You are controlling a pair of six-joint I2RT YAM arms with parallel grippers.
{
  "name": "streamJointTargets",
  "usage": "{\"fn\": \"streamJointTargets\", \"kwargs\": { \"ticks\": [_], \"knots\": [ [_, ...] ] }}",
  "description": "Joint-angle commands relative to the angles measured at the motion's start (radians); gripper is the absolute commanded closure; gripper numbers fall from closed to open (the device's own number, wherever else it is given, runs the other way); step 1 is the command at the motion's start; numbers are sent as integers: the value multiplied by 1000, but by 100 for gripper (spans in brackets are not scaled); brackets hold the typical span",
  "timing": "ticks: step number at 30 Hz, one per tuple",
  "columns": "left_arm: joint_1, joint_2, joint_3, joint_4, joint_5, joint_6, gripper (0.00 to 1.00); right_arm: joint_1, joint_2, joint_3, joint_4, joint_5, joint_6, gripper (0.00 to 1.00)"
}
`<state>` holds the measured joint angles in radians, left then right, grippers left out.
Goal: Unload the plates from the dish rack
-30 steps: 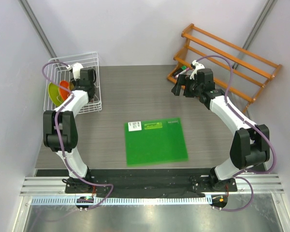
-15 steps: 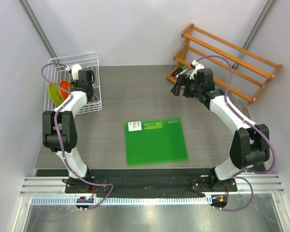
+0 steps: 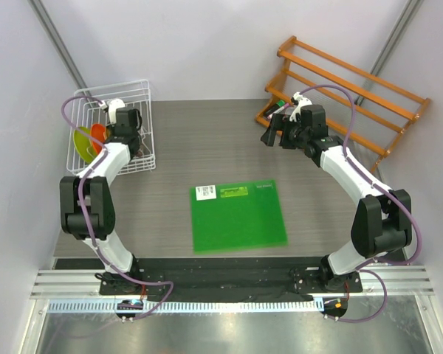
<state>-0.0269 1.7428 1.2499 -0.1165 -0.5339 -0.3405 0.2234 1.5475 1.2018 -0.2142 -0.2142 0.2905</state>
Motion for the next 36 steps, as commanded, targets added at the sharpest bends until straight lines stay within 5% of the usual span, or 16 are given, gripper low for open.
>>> {"fn": "streamJointTargets", "kwargs": {
  "ticks": [1,20,26,36],
  "knots": [
    [7,-124,2,21,-115,75,100,4,-4,7,18,-30,12,5],
    [-41,-301,6,5,-163,153,100,5,-26,-10,16,-31,13,5],
    [-50,-354,84,-116,10,75,100,5,-27,-1,22,-48,27,5],
    [-54,-391,7,-69,644,-210,100,8,-14,-27,199,-243,153,5]
  ]
}}
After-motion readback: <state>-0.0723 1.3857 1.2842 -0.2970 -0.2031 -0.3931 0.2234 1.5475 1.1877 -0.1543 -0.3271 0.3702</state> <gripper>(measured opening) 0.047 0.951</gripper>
